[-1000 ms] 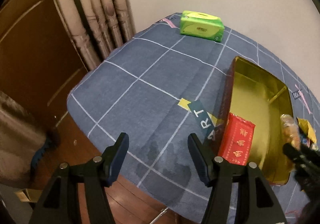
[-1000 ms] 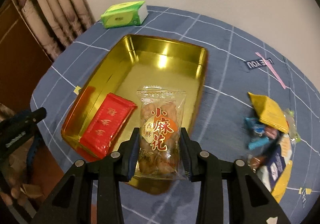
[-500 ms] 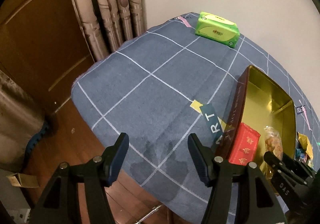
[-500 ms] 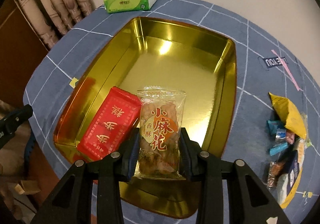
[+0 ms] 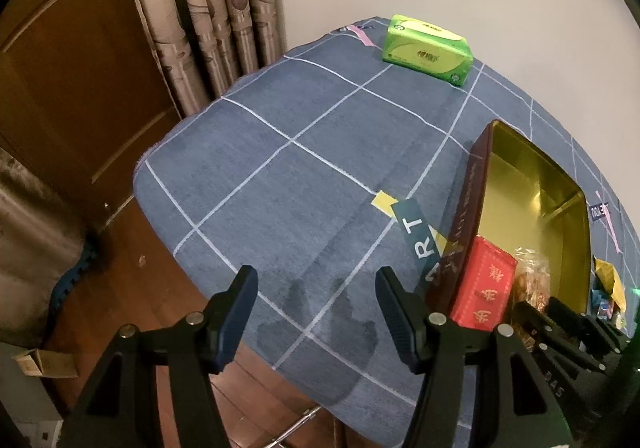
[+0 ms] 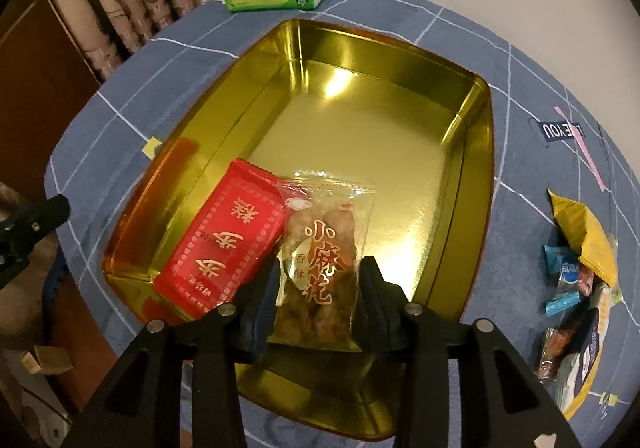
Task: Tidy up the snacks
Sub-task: 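Lower the twisted-snack bag into the gold tin and open the right gripper, then grasp the yellow snack bag with the right gripper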
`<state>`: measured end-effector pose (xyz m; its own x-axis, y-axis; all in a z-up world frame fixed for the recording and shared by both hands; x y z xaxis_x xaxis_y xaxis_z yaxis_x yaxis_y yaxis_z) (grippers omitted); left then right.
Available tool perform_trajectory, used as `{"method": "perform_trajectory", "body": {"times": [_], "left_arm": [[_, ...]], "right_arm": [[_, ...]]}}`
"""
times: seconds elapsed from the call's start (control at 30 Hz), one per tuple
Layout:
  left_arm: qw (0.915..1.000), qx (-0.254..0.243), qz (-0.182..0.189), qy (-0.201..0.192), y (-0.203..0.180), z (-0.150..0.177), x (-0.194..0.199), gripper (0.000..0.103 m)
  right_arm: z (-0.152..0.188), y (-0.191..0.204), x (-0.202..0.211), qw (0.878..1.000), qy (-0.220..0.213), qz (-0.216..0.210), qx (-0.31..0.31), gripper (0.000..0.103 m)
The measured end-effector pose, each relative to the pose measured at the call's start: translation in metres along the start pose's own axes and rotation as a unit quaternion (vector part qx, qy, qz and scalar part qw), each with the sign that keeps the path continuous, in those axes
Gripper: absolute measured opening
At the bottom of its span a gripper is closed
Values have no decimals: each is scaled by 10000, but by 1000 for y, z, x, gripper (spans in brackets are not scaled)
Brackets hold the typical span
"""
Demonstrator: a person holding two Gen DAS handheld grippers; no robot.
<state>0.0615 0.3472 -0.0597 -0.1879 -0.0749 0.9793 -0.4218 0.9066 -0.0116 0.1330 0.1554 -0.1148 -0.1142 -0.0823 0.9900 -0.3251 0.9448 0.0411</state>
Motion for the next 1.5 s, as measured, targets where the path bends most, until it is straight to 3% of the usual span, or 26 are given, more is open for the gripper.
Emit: {"method": "perform_trajectory", "body": {"times": [0.37,0.67,0.83,0.97,1.23,1.5], "left_arm": [[10000,-11,-32,-33,-1,0,0,63],[9994,-274,-178,-152,-12,3,4,63],[9984,-474,-204,-234,-24,5,7,63],[9966,-708,-282,-303,-38,9,9,63],[9907,-1228,-222,-536,-71,23,27,63],[9803,-1910,-110,-494,-119,49,37,63]], "right_arm": [[30,-23,63,9979,-590,-254,16,50],[98,-151,98,9937,-663,291,-854,53],[145,-222,82,9869,-352,662,-1431,61],[160,-249,56,9841,-76,556,-1686,61],[152,-255,30,9793,-61,89,-2021,67],[143,-254,14,9801,12,255,-1967,67]]}}
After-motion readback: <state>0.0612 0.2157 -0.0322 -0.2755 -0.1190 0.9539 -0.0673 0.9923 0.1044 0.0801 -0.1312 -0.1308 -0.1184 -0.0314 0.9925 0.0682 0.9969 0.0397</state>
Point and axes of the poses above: each gripper's, at about its wrist camera, not at the fingertips, and x roughly against the way its jaws point, y to its left, z to its underside, the point moved 6 cm from there along -x, roughly the way its jaws point, and after that the axes turned 15 degrees about y, right-handed, at the moved point
